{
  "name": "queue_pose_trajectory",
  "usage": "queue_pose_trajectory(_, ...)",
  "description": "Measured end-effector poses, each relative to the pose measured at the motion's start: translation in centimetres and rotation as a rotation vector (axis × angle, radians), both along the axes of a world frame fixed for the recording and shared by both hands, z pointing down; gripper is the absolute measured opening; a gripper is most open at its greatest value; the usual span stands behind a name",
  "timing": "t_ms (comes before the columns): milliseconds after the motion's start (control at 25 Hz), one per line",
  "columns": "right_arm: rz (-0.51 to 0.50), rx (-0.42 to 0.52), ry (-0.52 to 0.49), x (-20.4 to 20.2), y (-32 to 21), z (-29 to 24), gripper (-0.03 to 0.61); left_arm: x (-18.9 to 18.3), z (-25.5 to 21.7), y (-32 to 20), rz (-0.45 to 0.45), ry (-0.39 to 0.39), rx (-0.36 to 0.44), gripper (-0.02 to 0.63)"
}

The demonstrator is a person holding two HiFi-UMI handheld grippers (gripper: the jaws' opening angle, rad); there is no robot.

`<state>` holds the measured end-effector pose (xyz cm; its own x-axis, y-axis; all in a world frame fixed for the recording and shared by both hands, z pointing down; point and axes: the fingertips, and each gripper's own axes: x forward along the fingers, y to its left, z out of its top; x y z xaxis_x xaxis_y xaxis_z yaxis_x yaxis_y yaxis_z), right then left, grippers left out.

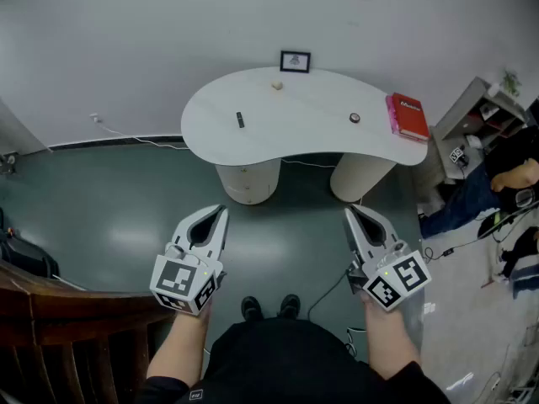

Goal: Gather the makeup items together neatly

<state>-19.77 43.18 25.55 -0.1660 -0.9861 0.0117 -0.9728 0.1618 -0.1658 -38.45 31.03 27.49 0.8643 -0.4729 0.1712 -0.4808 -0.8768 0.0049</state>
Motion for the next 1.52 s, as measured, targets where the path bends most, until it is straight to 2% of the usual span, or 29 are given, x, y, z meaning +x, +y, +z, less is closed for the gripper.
queue_pose_trajectory(360,0.006,0.013,-0.014,1.5,0.1,0.1,0.034,0.9,0.2,0.0,-0.019,-0.006,0.000,0.012)
queue_pose_trajectory(800,0.020,0.065,-0.139,6.1,4.1,-0.1,0.035,4.0,0.0,1.9,-0.024,0.012,0.009,0.012)
queue_pose_trajectory(1080,0.018,0.043,-0.180,8.8,5.6,1.3,0.035,6.5,0.8,2.3,-0.051,-0.001,0.013,0.012)
queue_pose_trajectory(1360,0.017,0.004,-0.187,11.9,2.9,2.6,0.035,10.6,2.5,-0.8,-0.042,0.002,-0.014,0.012)
queue_pose_trajectory(1520,0.017,-0.032,-0.192,14.2,-0.4,3.6,0.037,13.0,3.4,-4.6,-0.049,-0.009,-0.026,0.012)
